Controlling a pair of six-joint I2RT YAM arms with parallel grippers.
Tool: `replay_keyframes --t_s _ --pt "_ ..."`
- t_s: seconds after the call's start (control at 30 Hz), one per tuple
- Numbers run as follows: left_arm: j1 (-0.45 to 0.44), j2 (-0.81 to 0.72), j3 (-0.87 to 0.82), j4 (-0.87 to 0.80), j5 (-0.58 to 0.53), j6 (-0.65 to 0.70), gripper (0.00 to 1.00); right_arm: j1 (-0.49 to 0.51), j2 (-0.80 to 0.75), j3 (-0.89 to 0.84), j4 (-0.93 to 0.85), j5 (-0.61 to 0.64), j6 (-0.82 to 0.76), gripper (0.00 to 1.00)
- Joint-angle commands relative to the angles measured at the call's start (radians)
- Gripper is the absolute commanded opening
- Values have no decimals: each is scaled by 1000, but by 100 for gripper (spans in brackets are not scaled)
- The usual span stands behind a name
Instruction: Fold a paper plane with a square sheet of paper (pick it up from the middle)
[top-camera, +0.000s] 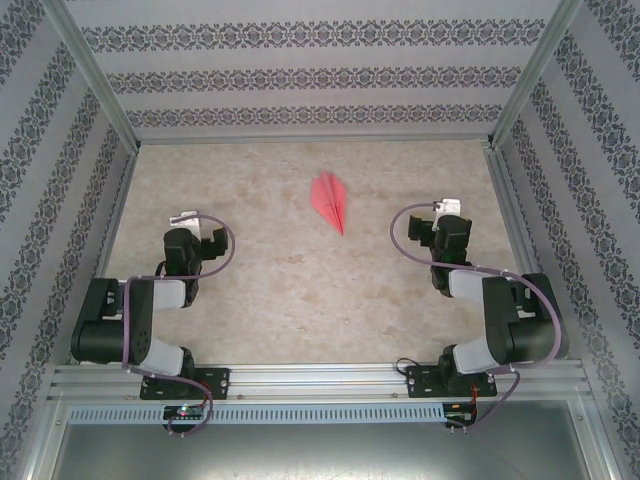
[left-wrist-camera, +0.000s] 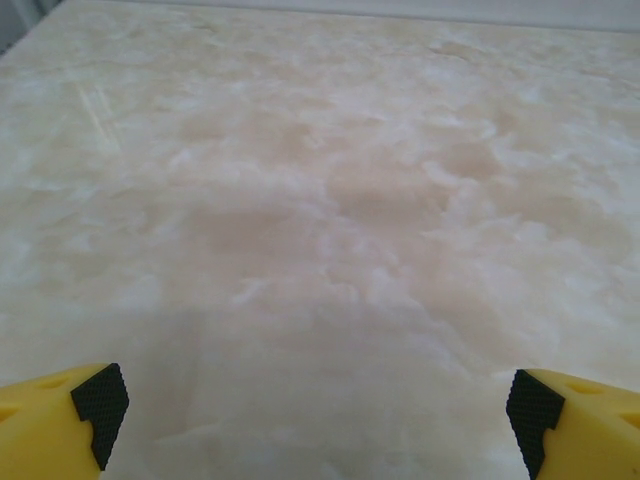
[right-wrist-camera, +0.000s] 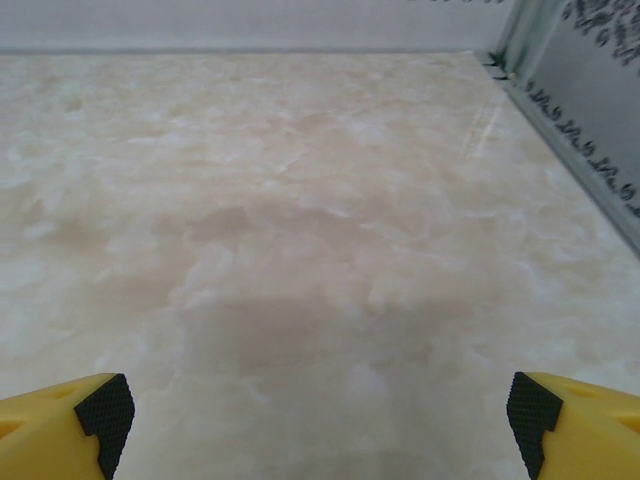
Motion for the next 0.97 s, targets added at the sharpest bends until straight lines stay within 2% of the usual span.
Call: replay_keyframes --t_s 0.0,0.1,0.17,0.37,0.47,0.93 --pt "14 56 -8 157 51 25 100 -10 27 -23 134 -105 -25 98" --pt "15 72 28 100 59 29 100 -12 40 -61 219 -119 -37 98" --pt "12 81 25 123 46 27 100 -12 44 -69 239 -124 -39 98" --pt "-20 84 60 55 1 57 100 -25 45 -32 167 -123 -18 98" --pt "-22 82 71 33 37 73 100 -26 44 -33 167 -124 -17 98" --pt "-23 85 75 28 37 74 100 -26 38 -44 185 -151 -26 98"
